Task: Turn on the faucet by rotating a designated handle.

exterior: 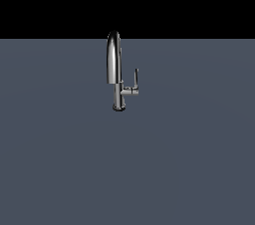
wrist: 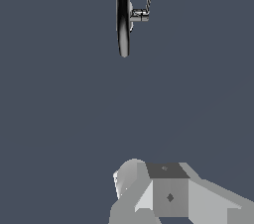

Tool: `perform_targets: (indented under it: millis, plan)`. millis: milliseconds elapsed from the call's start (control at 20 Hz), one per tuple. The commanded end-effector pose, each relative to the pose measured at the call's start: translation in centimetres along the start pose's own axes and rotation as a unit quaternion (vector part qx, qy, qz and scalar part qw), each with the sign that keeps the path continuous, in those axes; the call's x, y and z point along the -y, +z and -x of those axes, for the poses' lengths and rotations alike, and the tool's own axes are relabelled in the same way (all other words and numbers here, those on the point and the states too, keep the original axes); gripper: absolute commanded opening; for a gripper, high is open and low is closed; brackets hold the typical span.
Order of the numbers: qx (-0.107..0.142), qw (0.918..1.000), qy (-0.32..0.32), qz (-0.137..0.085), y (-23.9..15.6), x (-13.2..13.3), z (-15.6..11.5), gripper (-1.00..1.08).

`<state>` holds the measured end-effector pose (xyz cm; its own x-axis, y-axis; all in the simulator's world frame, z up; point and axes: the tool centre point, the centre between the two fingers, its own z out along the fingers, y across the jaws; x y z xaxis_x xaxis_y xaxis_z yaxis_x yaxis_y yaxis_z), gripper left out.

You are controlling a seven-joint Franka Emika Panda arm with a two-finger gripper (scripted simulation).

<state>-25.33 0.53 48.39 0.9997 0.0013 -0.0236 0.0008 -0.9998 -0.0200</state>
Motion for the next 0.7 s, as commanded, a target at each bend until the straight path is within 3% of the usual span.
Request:
perform_targets:
  millis: [0, 350, 650]
  plan:
    - [0.000, 1.0000, 0.000, 0.000, 0.0, 0.0, 0.0, -1.00]
    - [0.007, 0.9999, 0.008, -0.008, 0.1, 0.1, -0.7, -1.00]
    - [0.026, 0.9989, 0.027, -0.027, 0.2, 0.3, -2.4, -1.00]
